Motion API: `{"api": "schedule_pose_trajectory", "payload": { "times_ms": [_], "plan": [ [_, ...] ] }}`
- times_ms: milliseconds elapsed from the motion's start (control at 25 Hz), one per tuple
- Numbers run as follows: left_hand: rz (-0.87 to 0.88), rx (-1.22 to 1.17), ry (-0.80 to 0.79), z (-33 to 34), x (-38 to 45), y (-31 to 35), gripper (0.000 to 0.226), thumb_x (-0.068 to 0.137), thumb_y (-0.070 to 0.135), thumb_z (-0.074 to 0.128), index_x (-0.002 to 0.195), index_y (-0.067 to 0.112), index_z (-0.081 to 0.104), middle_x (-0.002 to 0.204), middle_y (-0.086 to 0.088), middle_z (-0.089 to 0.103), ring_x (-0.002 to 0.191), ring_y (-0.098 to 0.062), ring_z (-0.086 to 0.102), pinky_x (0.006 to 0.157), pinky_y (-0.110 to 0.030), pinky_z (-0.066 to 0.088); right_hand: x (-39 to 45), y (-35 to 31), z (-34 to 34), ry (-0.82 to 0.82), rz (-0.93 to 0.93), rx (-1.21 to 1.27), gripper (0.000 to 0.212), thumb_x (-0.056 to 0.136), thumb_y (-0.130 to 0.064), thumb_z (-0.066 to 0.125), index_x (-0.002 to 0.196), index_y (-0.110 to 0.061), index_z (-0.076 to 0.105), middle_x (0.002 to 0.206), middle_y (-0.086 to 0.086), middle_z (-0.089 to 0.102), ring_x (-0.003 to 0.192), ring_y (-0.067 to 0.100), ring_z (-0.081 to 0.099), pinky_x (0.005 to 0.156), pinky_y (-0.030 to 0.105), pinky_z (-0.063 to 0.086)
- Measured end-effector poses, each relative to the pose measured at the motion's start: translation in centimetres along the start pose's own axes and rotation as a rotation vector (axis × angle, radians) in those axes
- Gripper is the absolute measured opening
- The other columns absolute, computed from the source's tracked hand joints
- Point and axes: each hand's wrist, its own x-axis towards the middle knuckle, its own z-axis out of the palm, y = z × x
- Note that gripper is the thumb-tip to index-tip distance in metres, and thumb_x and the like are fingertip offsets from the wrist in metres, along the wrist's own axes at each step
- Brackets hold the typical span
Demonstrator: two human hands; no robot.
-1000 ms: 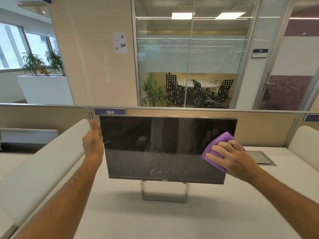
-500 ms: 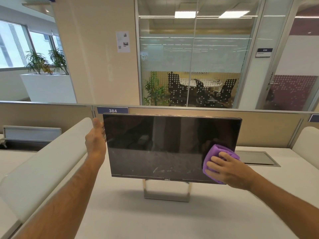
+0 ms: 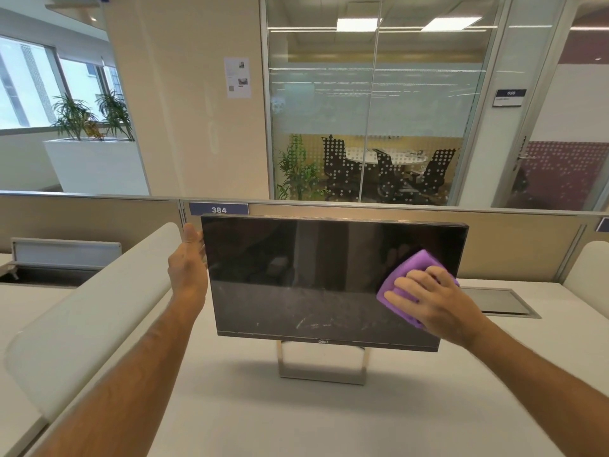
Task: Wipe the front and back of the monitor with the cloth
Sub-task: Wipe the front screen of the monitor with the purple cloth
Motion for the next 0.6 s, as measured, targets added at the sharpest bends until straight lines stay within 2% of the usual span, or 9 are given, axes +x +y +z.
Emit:
{"api": "schedule_pose_trajectory", "payload": {
  "times_ms": [40, 80, 200, 240, 400, 440, 520, 560, 600],
  "plan": [
    [0.002, -0.003, -0.001, 0.1, 0.0, 0.0, 0.081, 0.076, 0.082, 0.032, 0.133, 0.028, 0.054, 0.14, -0.001, 0.056, 0.129, -0.028, 0.053, 0.108, -0.052, 0.041, 0.3, -0.2, 0.1, 0.024, 0.053, 0.012, 0.064, 0.062, -0.02, 0.088, 0.121, -0.015, 0.064, 0.118, 0.014, 0.065, 0.104, 0.036, 0.061, 0.087, 0.048, 0.052],
    [0.004, -0.005, -0.003, 0.0, 0.0, 0.0, 0.082, 0.076, 0.082, 0.032, 0.133, 0.028, 0.055, 0.14, -0.001, 0.056, 0.129, -0.028, 0.054, 0.108, -0.052, 0.041, 0.3, -0.8, 0.4, 0.009, 0.015, 0.001, 0.064, 0.063, -0.021, 0.088, 0.121, -0.015, 0.064, 0.118, 0.014, 0.065, 0.104, 0.035, 0.06, 0.087, 0.048, 0.052],
    [0.012, -0.006, -0.007, -0.1, 0.0, 0.0, 0.085, 0.075, 0.083, 0.032, 0.136, 0.027, 0.054, 0.141, 0.0, 0.056, 0.129, -0.027, 0.053, 0.109, -0.051, 0.041, -0.5, -2.3, 1.0, -0.141, -0.325, -0.061, 0.066, 0.058, -0.026, 0.092, 0.117, -0.018, 0.064, 0.115, 0.01, 0.066, 0.1, 0.032, 0.063, 0.084, 0.045, 0.054],
    [0.011, -0.003, -0.008, -0.2, 0.1, 0.0, 0.086, 0.075, 0.083, 0.032, 0.136, 0.027, 0.053, 0.142, 0.0, 0.055, 0.13, -0.027, 0.053, 0.109, -0.051, 0.041, -0.3, -1.9, 0.8, -0.14, -0.327, -0.069, 0.067, 0.057, -0.027, 0.092, 0.117, -0.019, 0.064, 0.115, 0.01, 0.066, 0.1, 0.032, 0.063, 0.084, 0.045, 0.054],
    [0.007, -0.002, -0.011, -0.1, 0.2, -0.1, 0.085, 0.075, 0.082, 0.031, 0.135, 0.026, 0.053, 0.142, -0.001, 0.055, 0.13, -0.028, 0.052, 0.109, -0.052, 0.04, 1.8, -1.5, 0.7, 0.014, -0.006, 0.005, 0.062, 0.066, -0.023, 0.086, 0.122, -0.017, 0.062, 0.12, 0.012, 0.064, 0.105, 0.034, 0.059, 0.089, 0.049, 0.051],
    [0.007, -0.001, -0.012, -0.1, 0.2, -0.1, 0.085, 0.076, 0.082, 0.031, 0.136, 0.026, 0.053, 0.142, -0.001, 0.055, 0.131, -0.028, 0.052, 0.11, -0.052, 0.04, 1.9, -2.2, 0.9, 0.003, -0.042, 0.002, 0.062, 0.065, -0.023, 0.086, 0.122, -0.017, 0.062, 0.119, 0.012, 0.063, 0.105, 0.034, 0.059, 0.089, 0.049, 0.051],
    [0.011, 0.004, -0.017, -0.2, 0.2, -0.1, 0.085, 0.077, 0.081, 0.031, 0.137, 0.025, 0.052, 0.143, -0.001, 0.054, 0.132, -0.028, 0.051, 0.11, -0.053, 0.039, 1.2, -3.6, 1.4, -0.076, -0.253, -0.029, 0.066, 0.059, -0.024, 0.09, 0.119, -0.017, 0.062, 0.116, 0.011, 0.065, 0.102, 0.033, 0.061, 0.085, 0.047, 0.053],
    [0.01, 0.002, -0.02, -0.3, 0.2, -0.1, 0.086, 0.076, 0.08, 0.032, 0.139, 0.025, 0.052, 0.144, -0.001, 0.053, 0.132, -0.028, 0.051, 0.11, -0.053, 0.039, 1.2, -3.6, 1.3, -0.093, -0.308, -0.051, 0.067, 0.057, -0.025, 0.091, 0.118, -0.018, 0.063, 0.116, 0.01, 0.065, 0.101, 0.032, 0.062, 0.085, 0.046, 0.054],
    [0.006, -0.001, -0.022, -0.3, 0.2, 0.0, 0.087, 0.076, 0.08, 0.032, 0.14, 0.024, 0.051, 0.144, -0.001, 0.053, 0.132, -0.028, 0.05, 0.11, -0.052, 0.039, 1.5, -3.2, 1.1, -0.082, -0.284, -0.062, 0.067, 0.058, -0.025, 0.091, 0.119, -0.018, 0.063, 0.116, 0.01, 0.065, 0.102, 0.032, 0.062, 0.085, 0.046, 0.054]
  ]
}}
